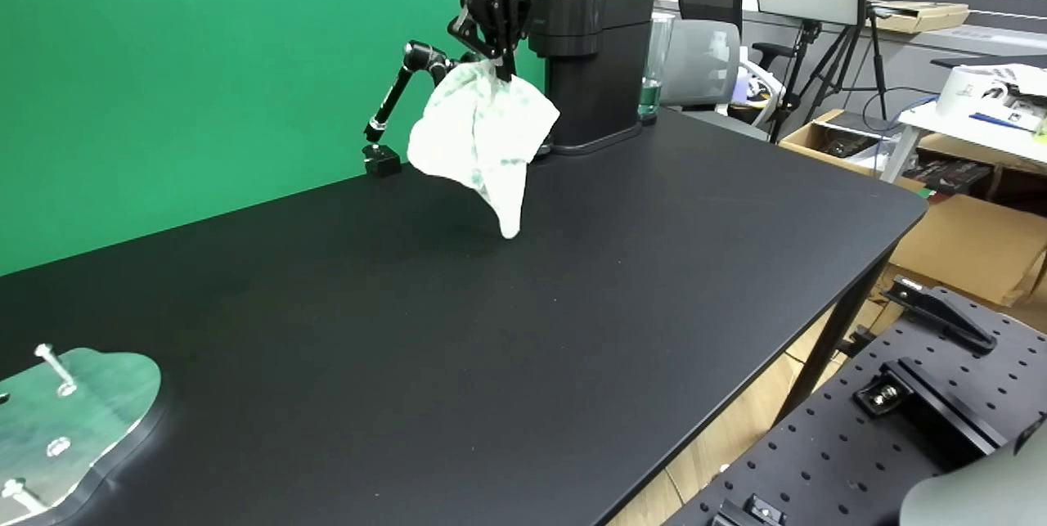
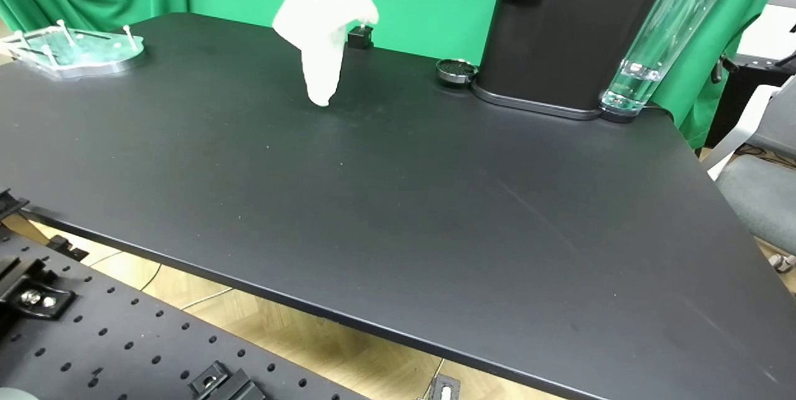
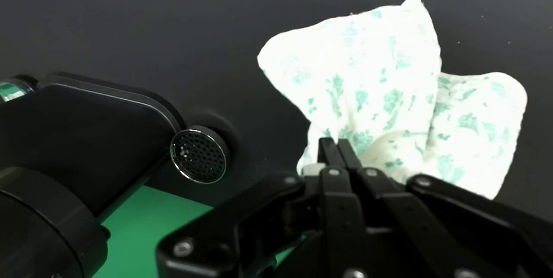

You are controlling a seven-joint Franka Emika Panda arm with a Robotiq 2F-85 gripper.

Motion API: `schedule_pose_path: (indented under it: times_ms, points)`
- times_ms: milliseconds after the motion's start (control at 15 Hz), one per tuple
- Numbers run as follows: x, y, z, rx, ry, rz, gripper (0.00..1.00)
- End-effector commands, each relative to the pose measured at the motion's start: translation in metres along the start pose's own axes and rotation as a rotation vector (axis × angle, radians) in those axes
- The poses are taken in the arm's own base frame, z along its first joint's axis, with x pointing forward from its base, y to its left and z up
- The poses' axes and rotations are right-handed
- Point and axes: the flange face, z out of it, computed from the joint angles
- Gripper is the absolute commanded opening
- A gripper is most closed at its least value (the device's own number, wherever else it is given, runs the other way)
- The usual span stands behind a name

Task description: Hang the white cloth on the black stand

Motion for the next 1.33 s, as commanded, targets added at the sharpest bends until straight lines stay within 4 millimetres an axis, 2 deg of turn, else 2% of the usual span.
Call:
schedule_pose_path:
  times_ms: [0, 400, 667, 733, 867, 1000, 1267]
  points:
    - [0.016, -0.009, 0.004, -0.003, 0.014, 0.024, 0.0]
    - [0.036, -0.043, -0.02, -0.004, 0.059, -0.025, 0.0]
    - [0.046, -0.05, -0.029, -0.001, 0.08, -0.036, 0.0]
    - [0.046, -0.049, -0.028, 0.001, 0.064, -0.035, 0.27]
    - [0.044, -0.05, -0.025, 0.001, 0.036, -0.036, 0.32]
    - [0.04, -0.053, -0.024, 0.002, 0.011, -0.036, 0.47]
    - [0.033, -0.066, -0.035, 0.003, -0.021, -0.047, 0.73]
